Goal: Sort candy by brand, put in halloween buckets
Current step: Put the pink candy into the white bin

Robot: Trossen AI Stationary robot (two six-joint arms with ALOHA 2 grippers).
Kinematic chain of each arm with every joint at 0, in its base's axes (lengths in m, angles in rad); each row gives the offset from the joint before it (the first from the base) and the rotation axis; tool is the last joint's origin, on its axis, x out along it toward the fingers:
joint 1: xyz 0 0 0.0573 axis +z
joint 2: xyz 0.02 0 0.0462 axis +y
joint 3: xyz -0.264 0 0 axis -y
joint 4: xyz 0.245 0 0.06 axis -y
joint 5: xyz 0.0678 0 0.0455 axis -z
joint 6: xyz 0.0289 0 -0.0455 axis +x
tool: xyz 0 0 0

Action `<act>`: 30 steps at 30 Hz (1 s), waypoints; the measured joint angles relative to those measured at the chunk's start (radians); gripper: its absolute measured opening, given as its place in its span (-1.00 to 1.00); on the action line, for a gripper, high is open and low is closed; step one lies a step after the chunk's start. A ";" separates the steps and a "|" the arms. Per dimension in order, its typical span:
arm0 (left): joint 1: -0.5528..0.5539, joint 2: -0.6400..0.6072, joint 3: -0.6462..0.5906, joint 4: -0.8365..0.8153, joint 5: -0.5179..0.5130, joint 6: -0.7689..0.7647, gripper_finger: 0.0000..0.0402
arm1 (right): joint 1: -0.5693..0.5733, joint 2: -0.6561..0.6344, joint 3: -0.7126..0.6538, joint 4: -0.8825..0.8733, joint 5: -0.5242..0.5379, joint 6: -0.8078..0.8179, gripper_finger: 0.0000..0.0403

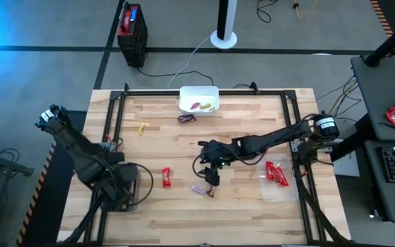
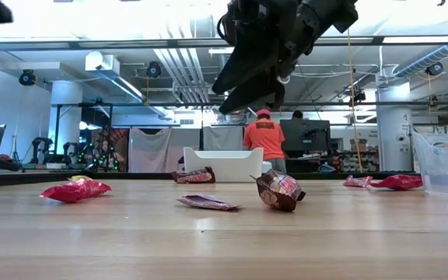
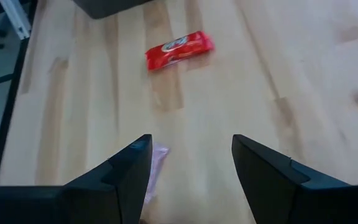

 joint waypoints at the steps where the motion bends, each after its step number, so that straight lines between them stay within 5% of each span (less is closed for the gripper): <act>1: 0.000 0.000 0.009 -0.001 -0.056 0.025 -0.30 | 0.005 0.000 0.000 -0.002 0.000 0.009 0.07; 10: -0.003 0.000 -0.002 0.055 -0.500 0.272 -0.29 | 0.078 0.005 0.072 -0.074 0.117 0.054 0.07; 18: -0.006 -0.009 -0.085 0.265 -0.561 0.502 -0.29 | 0.127 0.112 0.195 -0.237 0.150 0.052 0.07; 30: -0.006 -0.054 -0.200 0.286 -0.606 0.443 -0.29 | 0.183 0.340 0.337 -0.274 0.153 -0.005 0.07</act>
